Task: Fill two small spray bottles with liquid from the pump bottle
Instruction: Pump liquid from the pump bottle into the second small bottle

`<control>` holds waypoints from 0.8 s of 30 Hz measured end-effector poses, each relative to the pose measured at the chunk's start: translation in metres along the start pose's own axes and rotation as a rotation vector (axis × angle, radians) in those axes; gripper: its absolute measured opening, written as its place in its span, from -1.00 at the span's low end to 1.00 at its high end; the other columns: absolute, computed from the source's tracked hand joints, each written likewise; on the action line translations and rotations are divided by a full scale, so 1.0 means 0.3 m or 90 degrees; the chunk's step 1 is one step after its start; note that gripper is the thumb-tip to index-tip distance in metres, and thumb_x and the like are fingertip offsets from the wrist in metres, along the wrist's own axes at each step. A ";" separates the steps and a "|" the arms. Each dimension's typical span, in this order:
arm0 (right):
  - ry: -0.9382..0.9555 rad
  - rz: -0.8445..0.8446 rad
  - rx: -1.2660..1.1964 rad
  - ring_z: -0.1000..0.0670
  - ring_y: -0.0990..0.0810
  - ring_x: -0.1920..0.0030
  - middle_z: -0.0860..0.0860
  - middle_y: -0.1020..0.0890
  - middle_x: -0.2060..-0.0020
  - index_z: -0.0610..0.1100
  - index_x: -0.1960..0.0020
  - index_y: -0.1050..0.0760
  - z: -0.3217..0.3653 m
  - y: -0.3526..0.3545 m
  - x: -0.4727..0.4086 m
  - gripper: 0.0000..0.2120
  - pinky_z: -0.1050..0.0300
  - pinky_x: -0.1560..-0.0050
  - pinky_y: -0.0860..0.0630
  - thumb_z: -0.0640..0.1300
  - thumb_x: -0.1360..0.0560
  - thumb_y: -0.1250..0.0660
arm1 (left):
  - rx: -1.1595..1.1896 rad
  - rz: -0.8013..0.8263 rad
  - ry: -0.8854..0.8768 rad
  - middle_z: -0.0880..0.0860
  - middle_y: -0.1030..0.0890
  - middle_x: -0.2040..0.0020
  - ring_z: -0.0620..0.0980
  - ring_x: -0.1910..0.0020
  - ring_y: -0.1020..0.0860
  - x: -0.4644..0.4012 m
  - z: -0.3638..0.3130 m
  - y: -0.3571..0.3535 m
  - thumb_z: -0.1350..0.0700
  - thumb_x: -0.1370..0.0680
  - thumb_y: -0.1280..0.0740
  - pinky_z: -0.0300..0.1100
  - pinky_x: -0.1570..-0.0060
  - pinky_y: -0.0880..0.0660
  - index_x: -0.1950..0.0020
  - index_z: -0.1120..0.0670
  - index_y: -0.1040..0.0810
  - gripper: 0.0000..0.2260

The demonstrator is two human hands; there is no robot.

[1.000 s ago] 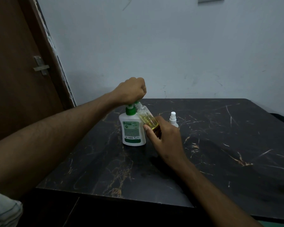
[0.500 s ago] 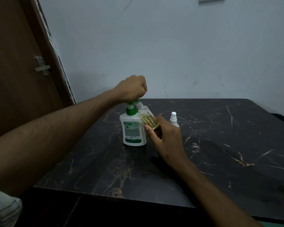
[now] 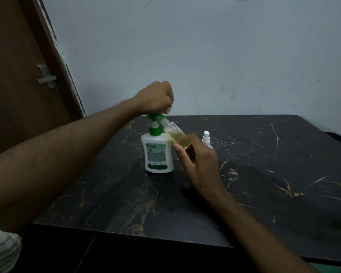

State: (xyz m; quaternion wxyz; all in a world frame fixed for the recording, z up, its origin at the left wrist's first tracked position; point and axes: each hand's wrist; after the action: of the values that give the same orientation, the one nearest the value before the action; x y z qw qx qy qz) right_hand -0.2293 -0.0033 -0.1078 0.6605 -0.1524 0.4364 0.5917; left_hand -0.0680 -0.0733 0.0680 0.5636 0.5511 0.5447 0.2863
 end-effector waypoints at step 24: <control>0.013 0.002 0.007 0.24 -0.56 0.13 0.18 -0.57 0.16 -0.05 -0.22 -0.56 0.001 -0.007 -0.006 -0.65 0.45 0.19 -0.42 0.18 -0.63 -0.28 | -0.093 -0.062 0.051 -0.02 -0.49 0.34 0.05 0.29 -0.50 0.042 -0.003 -0.031 0.25 -0.34 -0.28 -0.12 0.29 -0.34 0.37 0.01 -0.43 -0.84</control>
State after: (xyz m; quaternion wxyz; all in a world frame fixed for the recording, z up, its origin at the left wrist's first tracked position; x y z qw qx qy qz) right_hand -0.2270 -0.0047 -0.1071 0.6558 -0.1536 0.4467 0.5889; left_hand -0.0684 -0.0636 0.0558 0.5933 0.4694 0.5707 0.3193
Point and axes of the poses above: each hand's wrist, its own x-axis away from the middle knuckle, its own y-axis out of the back of the hand, z = x × y
